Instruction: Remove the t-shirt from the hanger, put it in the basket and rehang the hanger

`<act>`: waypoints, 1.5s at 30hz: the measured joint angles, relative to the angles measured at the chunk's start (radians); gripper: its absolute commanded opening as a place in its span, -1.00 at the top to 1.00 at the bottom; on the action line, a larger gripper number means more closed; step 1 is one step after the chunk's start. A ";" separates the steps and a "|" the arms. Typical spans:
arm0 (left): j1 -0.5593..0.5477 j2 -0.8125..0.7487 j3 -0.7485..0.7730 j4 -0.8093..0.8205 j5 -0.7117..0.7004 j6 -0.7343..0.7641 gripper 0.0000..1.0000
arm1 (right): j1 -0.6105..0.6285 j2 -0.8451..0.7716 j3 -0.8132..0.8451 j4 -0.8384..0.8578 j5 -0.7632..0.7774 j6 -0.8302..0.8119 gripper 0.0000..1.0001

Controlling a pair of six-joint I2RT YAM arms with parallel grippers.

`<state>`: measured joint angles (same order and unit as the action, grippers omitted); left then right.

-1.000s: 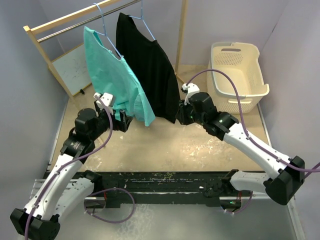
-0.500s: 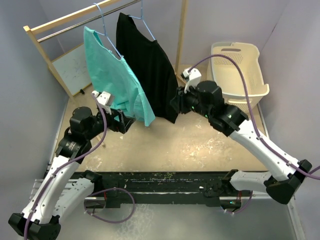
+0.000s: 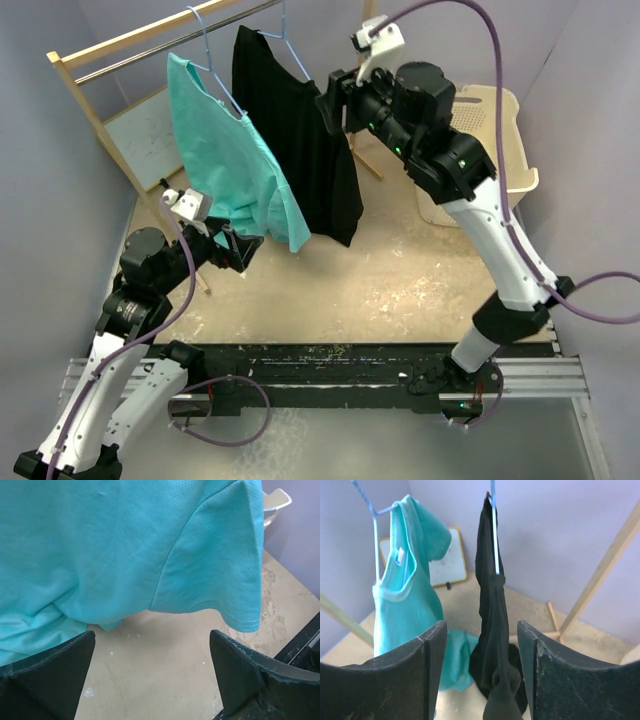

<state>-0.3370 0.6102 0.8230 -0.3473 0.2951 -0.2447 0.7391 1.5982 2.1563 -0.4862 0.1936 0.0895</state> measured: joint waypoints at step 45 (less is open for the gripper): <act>0.010 -0.029 0.002 -0.014 -0.003 0.001 -0.76 | -0.219 0.445 0.367 0.053 -0.475 0.068 0.60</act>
<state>-0.3271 0.5808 0.8249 -0.3614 0.2920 -0.2436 0.5205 2.0434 2.5237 -0.4335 -0.2813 0.1570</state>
